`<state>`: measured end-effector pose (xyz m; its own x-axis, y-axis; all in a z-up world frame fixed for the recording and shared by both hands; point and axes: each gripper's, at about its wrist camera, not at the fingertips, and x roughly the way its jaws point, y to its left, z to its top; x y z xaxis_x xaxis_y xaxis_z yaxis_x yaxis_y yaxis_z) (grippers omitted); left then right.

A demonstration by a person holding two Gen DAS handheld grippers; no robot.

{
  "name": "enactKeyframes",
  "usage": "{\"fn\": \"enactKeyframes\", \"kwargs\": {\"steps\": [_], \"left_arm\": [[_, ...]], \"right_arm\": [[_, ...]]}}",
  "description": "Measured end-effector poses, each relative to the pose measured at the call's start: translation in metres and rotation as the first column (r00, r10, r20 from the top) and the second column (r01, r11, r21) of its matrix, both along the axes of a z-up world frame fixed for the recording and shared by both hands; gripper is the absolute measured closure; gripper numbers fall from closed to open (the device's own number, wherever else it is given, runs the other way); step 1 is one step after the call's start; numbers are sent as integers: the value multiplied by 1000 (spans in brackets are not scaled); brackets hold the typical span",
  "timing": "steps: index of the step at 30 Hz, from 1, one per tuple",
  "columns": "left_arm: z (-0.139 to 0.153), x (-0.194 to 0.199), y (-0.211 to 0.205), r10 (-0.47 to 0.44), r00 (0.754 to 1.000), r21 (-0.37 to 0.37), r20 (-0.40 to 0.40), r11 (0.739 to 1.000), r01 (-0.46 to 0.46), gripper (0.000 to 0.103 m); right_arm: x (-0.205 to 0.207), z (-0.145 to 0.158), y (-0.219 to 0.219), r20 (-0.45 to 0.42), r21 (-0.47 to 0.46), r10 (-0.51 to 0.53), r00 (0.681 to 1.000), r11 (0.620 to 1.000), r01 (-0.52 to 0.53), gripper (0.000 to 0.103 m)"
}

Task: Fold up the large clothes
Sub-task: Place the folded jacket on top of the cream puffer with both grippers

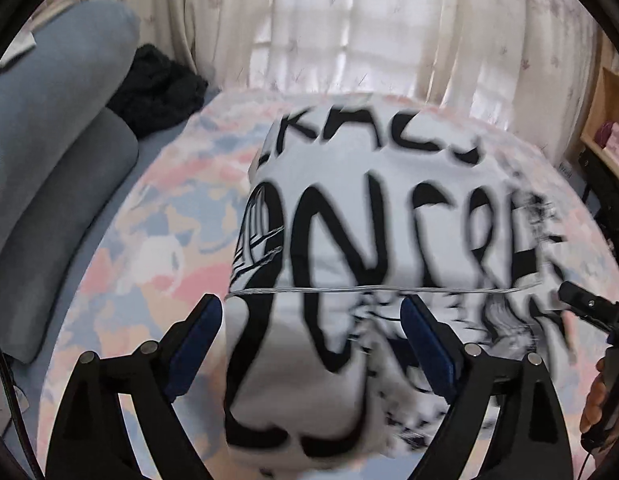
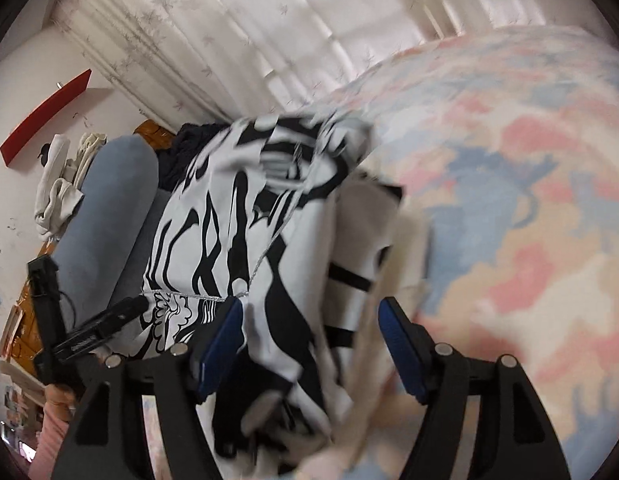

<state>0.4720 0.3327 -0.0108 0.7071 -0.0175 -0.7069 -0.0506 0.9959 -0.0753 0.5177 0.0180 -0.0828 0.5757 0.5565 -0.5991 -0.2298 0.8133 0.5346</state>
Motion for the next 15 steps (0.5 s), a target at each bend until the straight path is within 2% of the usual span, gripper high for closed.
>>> {"fn": "enactKeyframes", "kwargs": {"steps": [5, 8, 15], "left_arm": [[30, -44, -34, -33, 999, 24, 22, 999, 32, 26], [41, -70, -54, -50, 998, 44, 26, 998, 48, 26], [69, -140, -92, -59, 997, -3, 41, 998, 59, 26]], "right_arm": [[-32, 27, -17, 24, -54, -14, 1000, 998, 16, 33], [-57, 44, -24, 30, -80, 1, 1000, 997, 1, 33], [-126, 92, -35, 32, -128, 62, 998, 990, -57, 33]]}}
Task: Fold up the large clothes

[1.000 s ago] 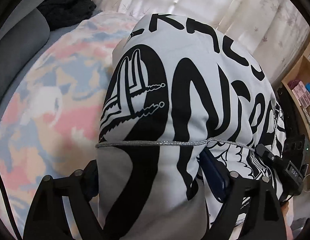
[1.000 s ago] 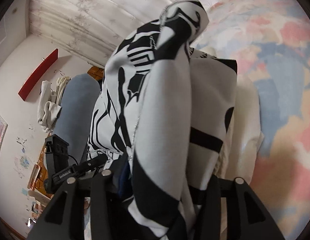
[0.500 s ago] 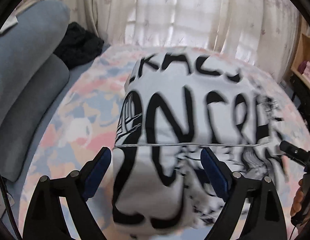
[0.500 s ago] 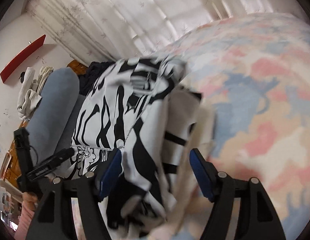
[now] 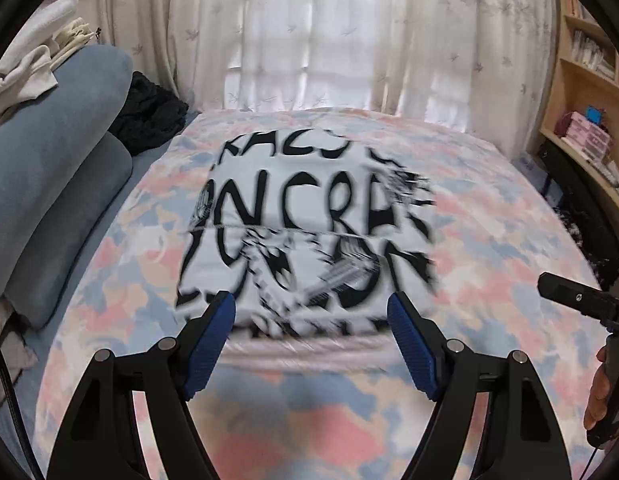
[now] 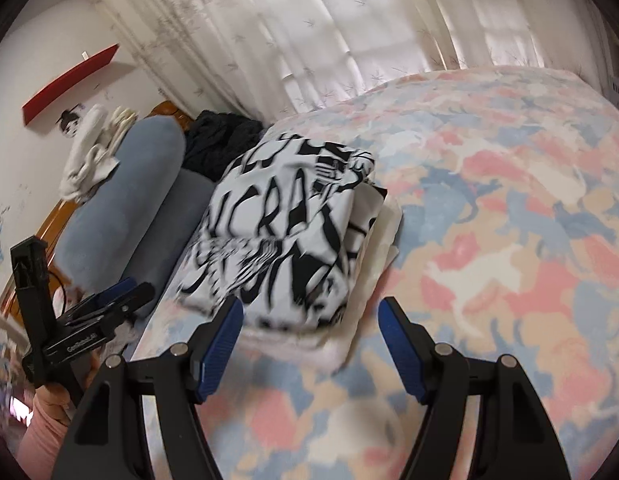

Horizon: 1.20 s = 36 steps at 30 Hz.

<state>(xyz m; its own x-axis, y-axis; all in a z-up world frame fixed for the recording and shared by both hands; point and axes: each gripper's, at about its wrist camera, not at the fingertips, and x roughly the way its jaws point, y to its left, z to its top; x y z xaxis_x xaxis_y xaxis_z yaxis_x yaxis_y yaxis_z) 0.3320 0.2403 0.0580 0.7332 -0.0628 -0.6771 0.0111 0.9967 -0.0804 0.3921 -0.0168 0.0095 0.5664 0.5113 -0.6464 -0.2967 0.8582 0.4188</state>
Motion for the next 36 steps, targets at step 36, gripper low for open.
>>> {"fn": "enactKeyframes", "kwargs": {"steps": [36], "left_arm": [[-5, -249, -202, -23, 997, 37, 71, 999, 20, 7]], "right_arm": [[-253, 20, -102, 106, -228, -56, 993, 971, 79, 32]]}}
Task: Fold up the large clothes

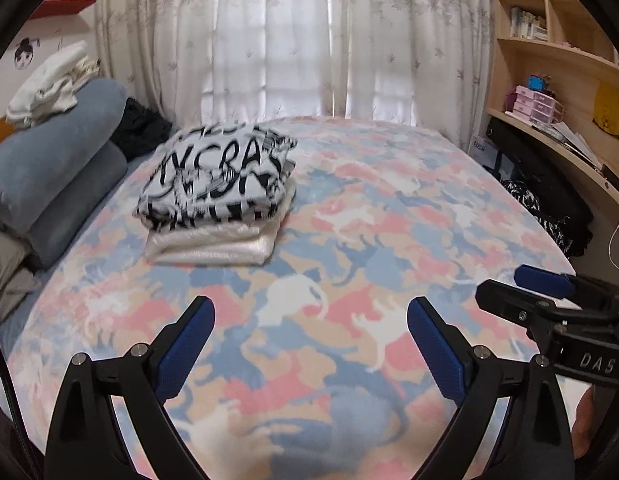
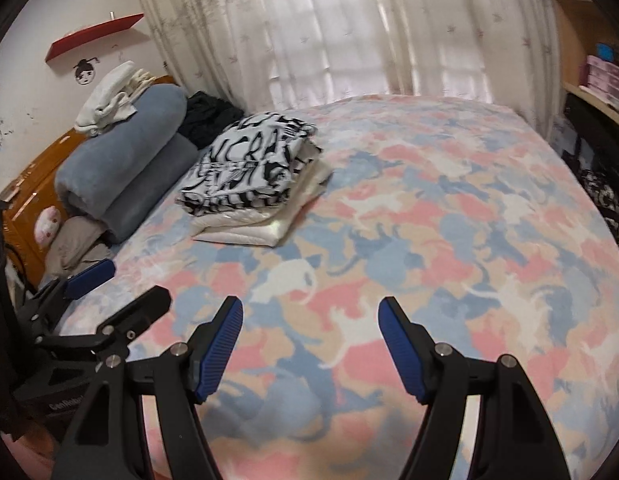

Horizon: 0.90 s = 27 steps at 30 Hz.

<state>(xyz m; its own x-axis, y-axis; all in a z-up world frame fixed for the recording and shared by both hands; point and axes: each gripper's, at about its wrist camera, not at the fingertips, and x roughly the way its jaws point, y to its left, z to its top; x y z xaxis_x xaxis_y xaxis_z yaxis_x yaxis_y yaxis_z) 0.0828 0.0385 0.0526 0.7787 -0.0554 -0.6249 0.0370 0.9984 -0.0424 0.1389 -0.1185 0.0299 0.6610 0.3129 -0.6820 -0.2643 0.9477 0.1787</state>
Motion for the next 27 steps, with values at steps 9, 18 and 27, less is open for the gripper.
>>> {"fn": "enactKeyframes", "kwargs": {"steps": [9, 18, 27], "left_arm": [[-34, -15, -16, 25, 998, -20, -56, 999, -26, 7], [-37, -25, -28, 21, 999, -12, -46, 1000, -22, 7], [-35, -29, -29, 24, 998, -26, -59, 999, -25, 7]], "right_arm": [[-31, -36, -18, -9, -3, -83, 997, 997, 83, 26], [-46, -39, -35, -18, 23, -137, 990, 990, 137, 26], [-55, -36, -38, 1, 18, -140, 990, 990, 140, 26]]}}
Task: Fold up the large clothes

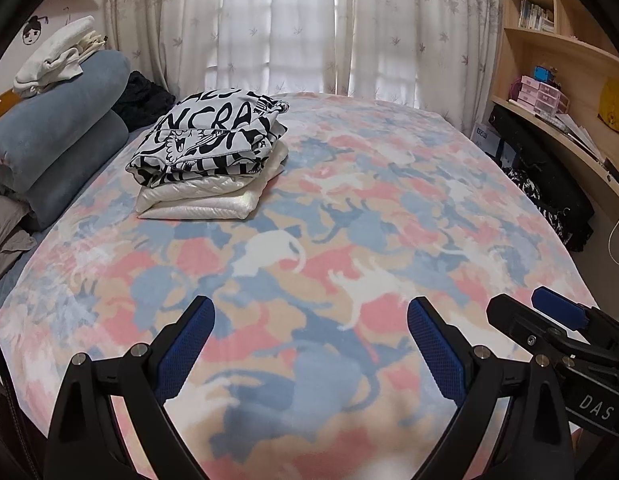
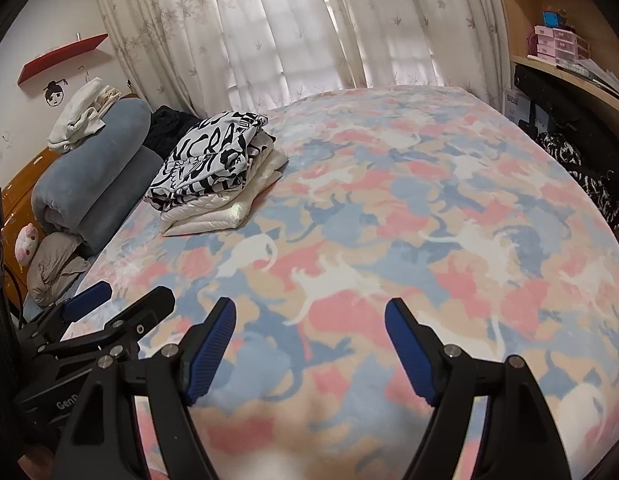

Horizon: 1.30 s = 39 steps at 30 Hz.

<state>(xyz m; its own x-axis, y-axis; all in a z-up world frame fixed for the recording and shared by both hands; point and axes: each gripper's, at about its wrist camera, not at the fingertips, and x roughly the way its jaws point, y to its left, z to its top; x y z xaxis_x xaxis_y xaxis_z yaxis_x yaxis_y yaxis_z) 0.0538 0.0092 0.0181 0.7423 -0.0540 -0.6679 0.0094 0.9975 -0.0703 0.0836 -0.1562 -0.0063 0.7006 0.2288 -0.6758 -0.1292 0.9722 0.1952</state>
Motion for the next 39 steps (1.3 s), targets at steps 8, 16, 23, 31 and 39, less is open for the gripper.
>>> {"fn": "enactKeyframes", "kwargs": {"steps": [8, 16, 23, 31, 39], "left_arm": [[0, -6, 2, 11, 1000, 3, -10, 1000, -11, 7], [-2, -11, 3, 22, 1000, 3, -16, 1000, -21, 7], [-8, -12, 3, 24, 999, 3, -26, 1000, -24, 7], [-9, -12, 5, 24, 999, 4, -27, 1000, -24, 7], [-9, -13, 4, 23, 999, 4, -27, 1000, -23, 7]], "right_arm": [[-5, -1, -1, -1, 21, 6, 1000, 1000, -6, 26], [-6, -1, 0, -3, 22, 5, 1000, 1000, -5, 26], [-12, -6, -1, -10, 22, -1, 1000, 1000, 1, 26], [-14, -7, 0, -10, 19, -3, 1000, 1000, 3, 26], [-14, -6, 0, -8, 17, -2, 1000, 1000, 3, 26]]}}
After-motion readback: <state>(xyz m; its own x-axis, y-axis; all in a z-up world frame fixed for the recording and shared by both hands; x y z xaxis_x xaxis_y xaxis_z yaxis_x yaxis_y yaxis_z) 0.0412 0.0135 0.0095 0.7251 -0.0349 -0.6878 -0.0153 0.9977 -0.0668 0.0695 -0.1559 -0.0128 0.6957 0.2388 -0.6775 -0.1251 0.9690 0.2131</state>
